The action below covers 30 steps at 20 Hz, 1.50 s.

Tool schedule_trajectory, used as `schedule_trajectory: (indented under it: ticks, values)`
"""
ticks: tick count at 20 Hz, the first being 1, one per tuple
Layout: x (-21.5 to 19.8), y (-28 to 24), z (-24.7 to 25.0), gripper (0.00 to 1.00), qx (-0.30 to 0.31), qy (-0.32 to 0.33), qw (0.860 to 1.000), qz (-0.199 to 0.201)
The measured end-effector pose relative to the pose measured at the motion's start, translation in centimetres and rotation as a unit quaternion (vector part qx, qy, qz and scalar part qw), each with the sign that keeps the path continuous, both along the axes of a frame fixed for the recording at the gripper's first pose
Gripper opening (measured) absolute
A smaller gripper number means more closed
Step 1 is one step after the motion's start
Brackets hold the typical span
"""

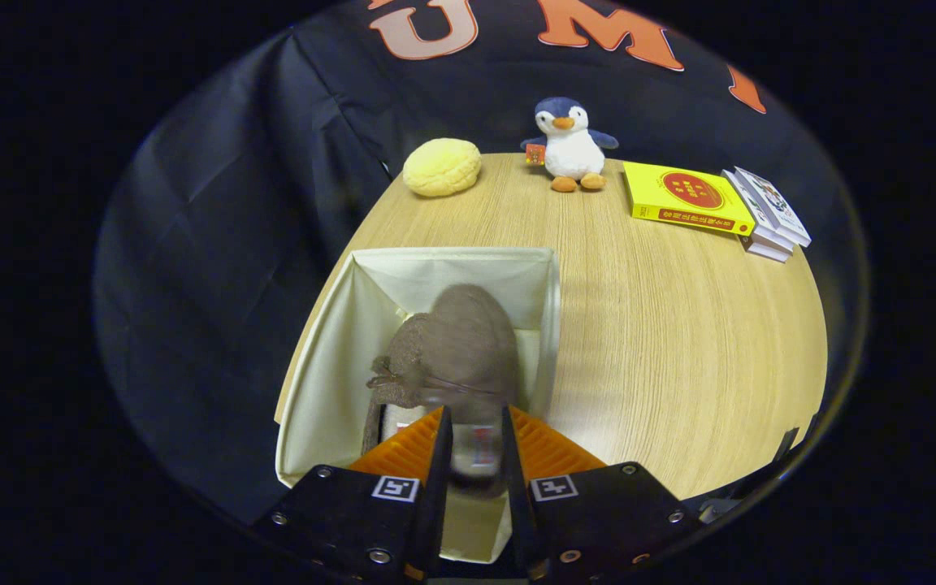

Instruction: Open the storage box then place both shoes into the box .Put the left shoe in first, then the right shoe, with the right side of both shoes facing outward in a uniform manner.

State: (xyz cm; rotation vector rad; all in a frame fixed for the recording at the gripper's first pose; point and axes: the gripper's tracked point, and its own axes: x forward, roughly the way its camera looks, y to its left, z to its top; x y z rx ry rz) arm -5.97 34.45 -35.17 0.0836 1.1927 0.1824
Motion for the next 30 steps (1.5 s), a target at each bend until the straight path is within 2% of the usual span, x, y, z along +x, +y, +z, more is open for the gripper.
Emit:
schedule_trajectory:
  ticks: [3,6,9,12,15,19,24,27,30]
  values:
    - [0.8,-1.5,2.9,0.41,0.017,-0.048,0.998,0.022]
    - [1.6,-4.2,6.1,0.48,0.028,-0.101,0.994,0.023]
    - [3.3,-8.1,9.5,0.59,0.029,-0.166,0.986,0.012]
    - [5.0,-12.9,13.2,0.65,0.024,-0.229,0.973,-0.013]
    - [6.5,-18.5,17.1,0.75,0.012,-0.291,0.956,-0.041]
    - [7.6,-26.0,22.8,0.86,-0.014,-0.374,0.924,-0.077]
    - [7.1,-33.4,27.6,0.88,-0.036,-0.432,0.893,-0.119]
    - [6.9,-36.8,30.3,0.90,-0.049,-0.478,0.868,-0.124]
    - [4.9,-37.6,31.3,0.92,-0.057,-0.493,0.860,-0.119]
